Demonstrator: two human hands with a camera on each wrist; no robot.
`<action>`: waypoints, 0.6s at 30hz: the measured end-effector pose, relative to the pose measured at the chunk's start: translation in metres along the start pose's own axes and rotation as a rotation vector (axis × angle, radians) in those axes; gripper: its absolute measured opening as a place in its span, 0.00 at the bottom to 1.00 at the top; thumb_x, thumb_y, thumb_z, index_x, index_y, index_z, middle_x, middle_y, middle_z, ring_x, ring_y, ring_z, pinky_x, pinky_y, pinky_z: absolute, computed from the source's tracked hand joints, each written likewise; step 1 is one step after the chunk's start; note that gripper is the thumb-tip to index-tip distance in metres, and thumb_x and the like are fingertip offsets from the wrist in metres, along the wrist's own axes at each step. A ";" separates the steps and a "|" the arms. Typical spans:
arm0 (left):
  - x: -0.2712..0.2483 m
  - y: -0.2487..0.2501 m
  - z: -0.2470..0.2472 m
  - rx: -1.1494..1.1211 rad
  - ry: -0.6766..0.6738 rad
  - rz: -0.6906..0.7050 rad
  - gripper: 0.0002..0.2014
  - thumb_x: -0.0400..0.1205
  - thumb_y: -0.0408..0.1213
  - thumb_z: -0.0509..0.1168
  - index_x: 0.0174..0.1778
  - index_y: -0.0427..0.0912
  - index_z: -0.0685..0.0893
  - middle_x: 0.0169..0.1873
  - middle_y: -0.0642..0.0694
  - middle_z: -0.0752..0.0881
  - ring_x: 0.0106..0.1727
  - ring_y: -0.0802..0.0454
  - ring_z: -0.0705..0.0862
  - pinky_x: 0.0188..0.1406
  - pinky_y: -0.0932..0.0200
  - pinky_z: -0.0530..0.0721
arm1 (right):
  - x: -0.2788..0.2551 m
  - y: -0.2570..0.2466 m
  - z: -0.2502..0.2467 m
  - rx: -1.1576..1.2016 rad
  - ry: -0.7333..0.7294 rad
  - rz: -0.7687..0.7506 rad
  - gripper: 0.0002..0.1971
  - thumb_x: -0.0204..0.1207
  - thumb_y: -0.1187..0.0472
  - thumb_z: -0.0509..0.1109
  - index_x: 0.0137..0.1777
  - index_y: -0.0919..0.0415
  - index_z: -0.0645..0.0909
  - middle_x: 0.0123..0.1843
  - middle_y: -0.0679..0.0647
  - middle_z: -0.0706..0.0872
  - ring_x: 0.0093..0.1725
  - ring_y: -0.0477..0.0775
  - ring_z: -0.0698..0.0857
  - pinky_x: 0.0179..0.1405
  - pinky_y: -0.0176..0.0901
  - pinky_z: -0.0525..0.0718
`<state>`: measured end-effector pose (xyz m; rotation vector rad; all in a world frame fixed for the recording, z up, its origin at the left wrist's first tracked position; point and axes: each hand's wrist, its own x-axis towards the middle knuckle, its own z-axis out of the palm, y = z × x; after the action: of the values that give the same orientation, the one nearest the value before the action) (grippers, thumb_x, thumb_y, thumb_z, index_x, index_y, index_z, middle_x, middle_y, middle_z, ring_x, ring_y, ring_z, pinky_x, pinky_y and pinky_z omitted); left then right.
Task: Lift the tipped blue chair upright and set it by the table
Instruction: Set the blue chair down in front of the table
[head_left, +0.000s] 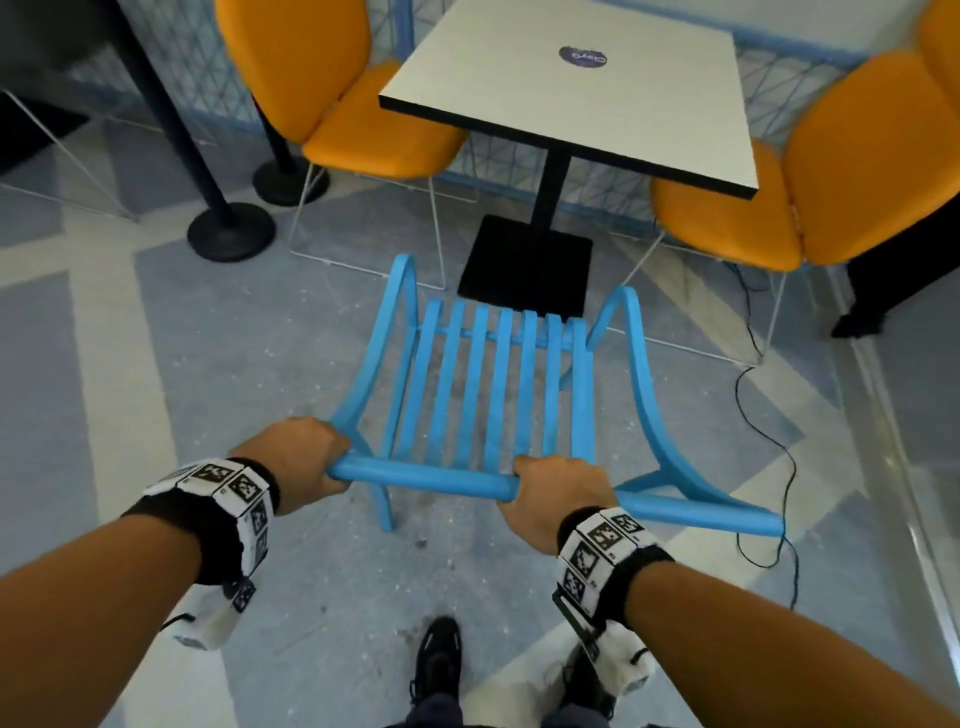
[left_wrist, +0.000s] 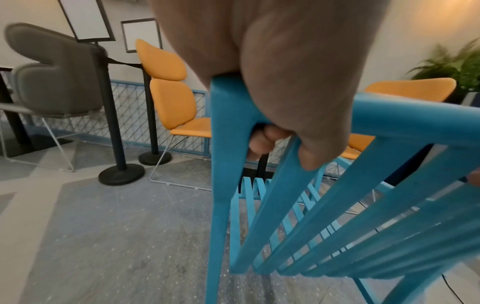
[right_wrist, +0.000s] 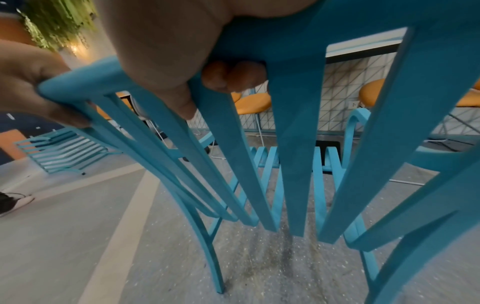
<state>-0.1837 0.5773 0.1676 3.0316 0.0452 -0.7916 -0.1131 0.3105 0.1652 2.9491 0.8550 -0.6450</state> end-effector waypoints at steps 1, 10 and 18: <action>0.001 -0.002 0.002 -0.014 0.002 0.002 0.11 0.77 0.51 0.67 0.47 0.47 0.83 0.50 0.45 0.86 0.51 0.44 0.84 0.50 0.53 0.81 | 0.001 -0.001 0.000 -0.005 0.009 0.001 0.11 0.75 0.44 0.60 0.48 0.49 0.77 0.40 0.49 0.84 0.39 0.56 0.81 0.40 0.49 0.81; 0.013 0.050 -0.004 -0.021 0.085 0.183 0.36 0.69 0.70 0.64 0.63 0.46 0.73 0.64 0.45 0.76 0.60 0.41 0.78 0.58 0.44 0.78 | -0.014 0.030 0.007 -0.007 0.183 -0.101 0.25 0.69 0.34 0.58 0.57 0.51 0.78 0.51 0.49 0.81 0.54 0.57 0.78 0.55 0.56 0.77; 0.027 0.121 -0.009 0.003 0.117 0.159 0.33 0.73 0.75 0.51 0.51 0.47 0.78 0.39 0.46 0.86 0.40 0.43 0.85 0.39 0.49 0.82 | -0.108 0.099 0.051 0.017 0.306 -0.196 0.25 0.75 0.38 0.57 0.64 0.52 0.75 0.73 0.55 0.72 0.75 0.60 0.66 0.74 0.60 0.53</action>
<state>-0.1523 0.4575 0.1623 3.0326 -0.1936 -0.6030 -0.1648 0.1653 0.1496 3.0514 1.1767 -0.2021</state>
